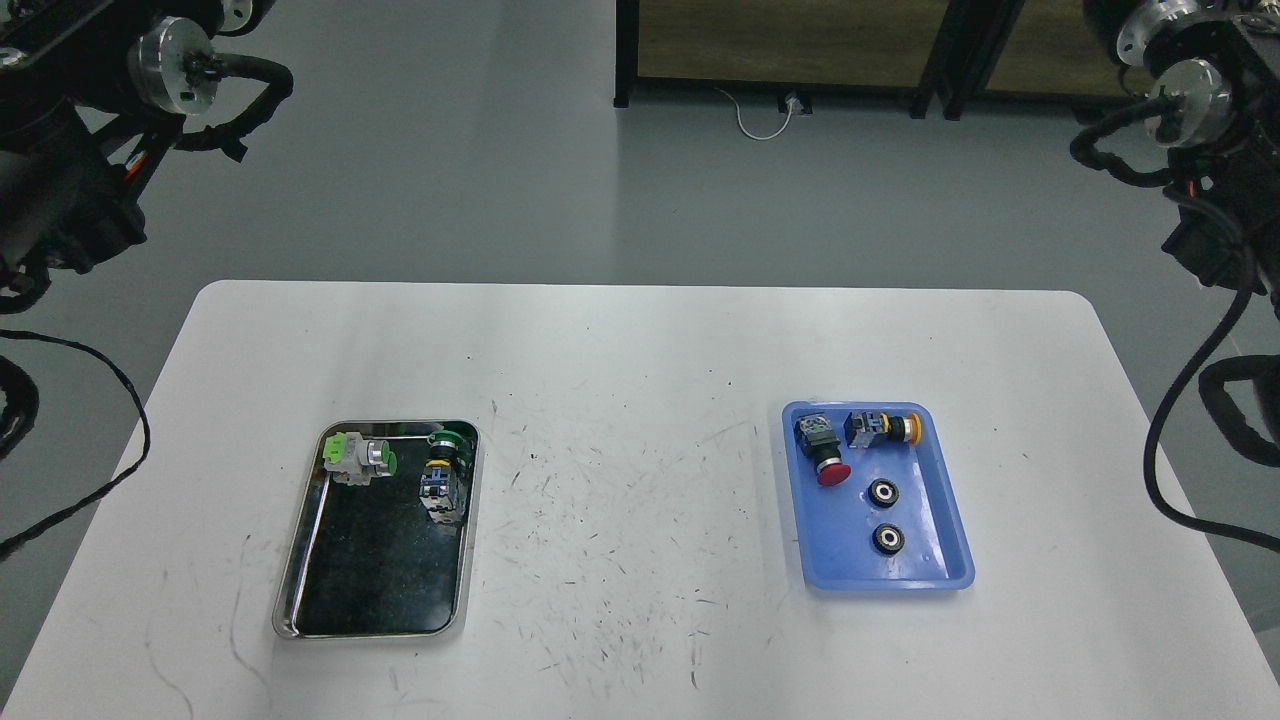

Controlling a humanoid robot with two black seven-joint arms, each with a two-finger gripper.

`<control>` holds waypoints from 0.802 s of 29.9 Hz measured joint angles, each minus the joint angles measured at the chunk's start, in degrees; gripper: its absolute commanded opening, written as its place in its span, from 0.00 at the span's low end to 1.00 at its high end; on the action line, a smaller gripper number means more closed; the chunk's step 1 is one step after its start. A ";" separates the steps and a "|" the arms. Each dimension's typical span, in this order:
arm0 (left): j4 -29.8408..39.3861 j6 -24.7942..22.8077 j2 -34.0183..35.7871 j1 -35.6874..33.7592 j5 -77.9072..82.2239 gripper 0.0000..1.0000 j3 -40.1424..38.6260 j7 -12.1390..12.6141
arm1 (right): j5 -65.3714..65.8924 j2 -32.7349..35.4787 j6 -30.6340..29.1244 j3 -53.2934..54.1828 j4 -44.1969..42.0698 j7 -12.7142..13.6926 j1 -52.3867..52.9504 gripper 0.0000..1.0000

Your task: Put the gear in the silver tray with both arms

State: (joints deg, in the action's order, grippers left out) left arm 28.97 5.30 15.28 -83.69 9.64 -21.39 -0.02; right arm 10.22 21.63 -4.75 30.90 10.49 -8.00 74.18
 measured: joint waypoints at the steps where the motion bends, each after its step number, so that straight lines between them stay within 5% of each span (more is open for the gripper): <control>1: 0.02 -0.02 0.00 -0.01 0.00 0.98 0.00 0.00 | -0.01 0.00 0.00 0.00 -0.01 -0.02 0.04 0.99; 18: -0.13 -0.61 3.13 3.15 -0.50 0.99 -1.03 -0.11 | -0.01 -0.11 0.50 -0.30 1.40 -2.44 -1.32 0.99; 24: 0.26 -0.92 4.34 3.75 -2.40 0.98 -1.61 0.57 | 0.31 0.55 -0.55 -2.57 6.96 1.69 -3.43 0.99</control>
State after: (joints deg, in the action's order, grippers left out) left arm 29.23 4.39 19.63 -79.94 7.24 -23.00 0.55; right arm 10.53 22.18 -5.30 28.32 17.44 -6.31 70.74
